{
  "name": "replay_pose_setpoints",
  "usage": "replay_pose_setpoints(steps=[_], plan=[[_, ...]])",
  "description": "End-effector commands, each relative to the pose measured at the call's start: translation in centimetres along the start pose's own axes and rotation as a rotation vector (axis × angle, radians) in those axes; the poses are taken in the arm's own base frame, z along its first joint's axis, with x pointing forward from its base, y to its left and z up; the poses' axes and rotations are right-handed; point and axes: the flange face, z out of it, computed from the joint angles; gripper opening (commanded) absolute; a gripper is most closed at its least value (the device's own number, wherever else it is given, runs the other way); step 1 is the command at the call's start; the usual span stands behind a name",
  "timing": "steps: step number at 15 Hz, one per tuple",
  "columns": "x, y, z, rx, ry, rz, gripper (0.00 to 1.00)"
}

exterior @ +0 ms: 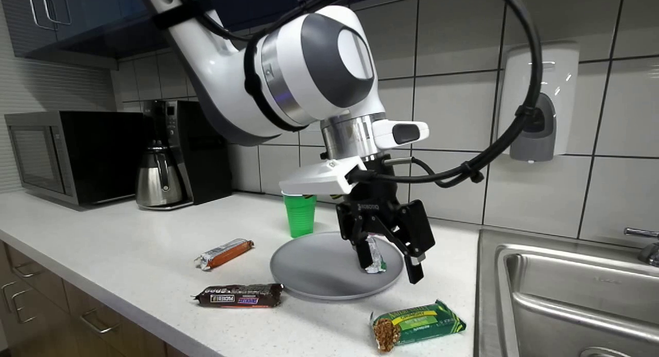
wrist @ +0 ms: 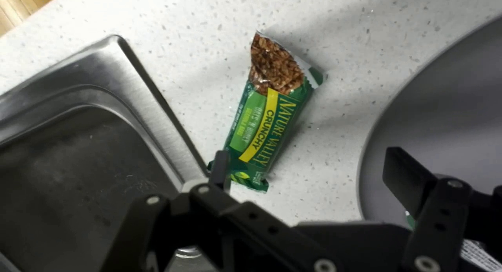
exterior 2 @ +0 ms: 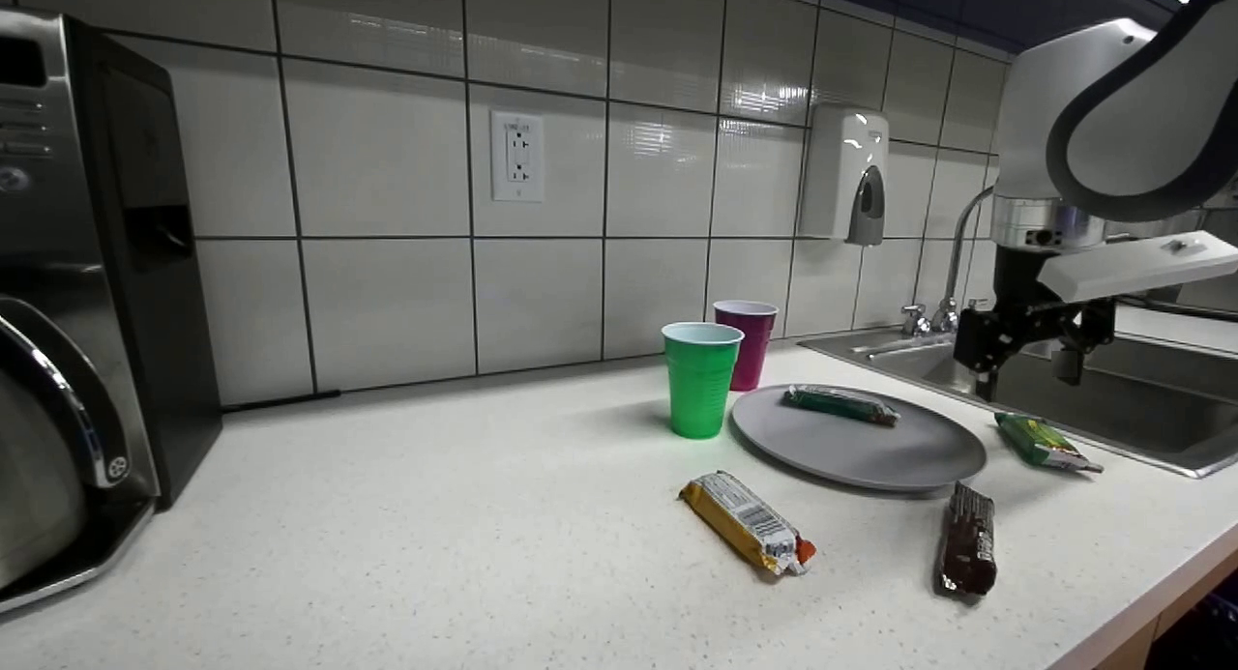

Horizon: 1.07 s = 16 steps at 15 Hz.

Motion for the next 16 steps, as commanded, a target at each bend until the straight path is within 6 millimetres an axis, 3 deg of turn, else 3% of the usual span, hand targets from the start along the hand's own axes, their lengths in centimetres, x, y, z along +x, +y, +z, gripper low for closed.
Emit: replay_pose_setpoints(steps=[1,7,11,14,16], plan=[[-1.3,2.4,-0.2,0.010,0.037,0.087,1.00],[-1.9,5.0,1.7,0.022,0.043,0.161,1.00],[-2.0,6.7,1.4,0.031,0.062,0.177,1.00],[-2.0,7.6,1.7,0.038,0.054,0.200,1.00],[-1.7,7.1,2.6,0.042,0.042,0.210,1.00]])
